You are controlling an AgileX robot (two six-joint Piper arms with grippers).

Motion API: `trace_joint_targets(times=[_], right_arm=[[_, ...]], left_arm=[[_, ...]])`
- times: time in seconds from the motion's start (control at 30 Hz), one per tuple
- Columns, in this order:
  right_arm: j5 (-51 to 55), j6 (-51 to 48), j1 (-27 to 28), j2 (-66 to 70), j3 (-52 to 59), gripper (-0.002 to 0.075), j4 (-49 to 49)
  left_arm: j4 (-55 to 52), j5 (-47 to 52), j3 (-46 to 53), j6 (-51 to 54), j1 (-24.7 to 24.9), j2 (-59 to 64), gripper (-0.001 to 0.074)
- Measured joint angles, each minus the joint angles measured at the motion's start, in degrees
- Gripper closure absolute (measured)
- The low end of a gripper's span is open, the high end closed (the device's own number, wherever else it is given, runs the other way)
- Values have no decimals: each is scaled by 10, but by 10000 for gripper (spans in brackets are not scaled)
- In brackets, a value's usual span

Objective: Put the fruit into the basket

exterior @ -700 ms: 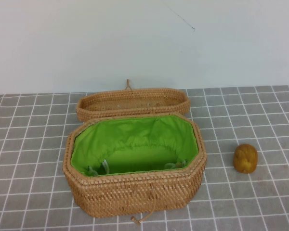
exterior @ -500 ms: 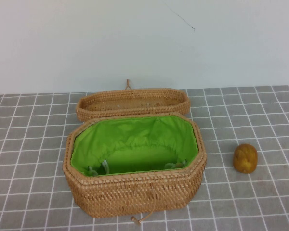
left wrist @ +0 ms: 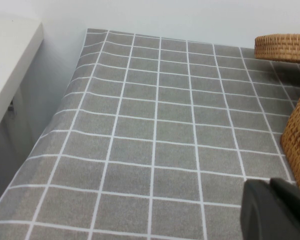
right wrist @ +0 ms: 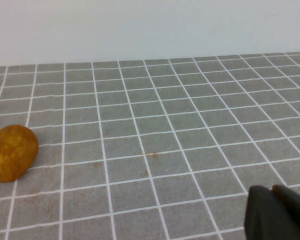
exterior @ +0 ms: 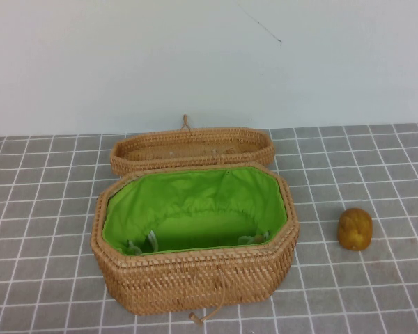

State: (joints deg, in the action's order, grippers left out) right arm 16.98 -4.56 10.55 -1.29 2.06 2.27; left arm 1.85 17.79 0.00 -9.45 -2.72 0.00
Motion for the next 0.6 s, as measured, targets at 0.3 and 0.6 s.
trace_joint_targets(times=[0.3,0.6], right_arm=[[-4,0,0,0,0,729,0],[-68,4,0,0,0,729,-4]], left_arm=[[0,0,0,0,0,0,738],[0,0,0,0,0,0,738]])
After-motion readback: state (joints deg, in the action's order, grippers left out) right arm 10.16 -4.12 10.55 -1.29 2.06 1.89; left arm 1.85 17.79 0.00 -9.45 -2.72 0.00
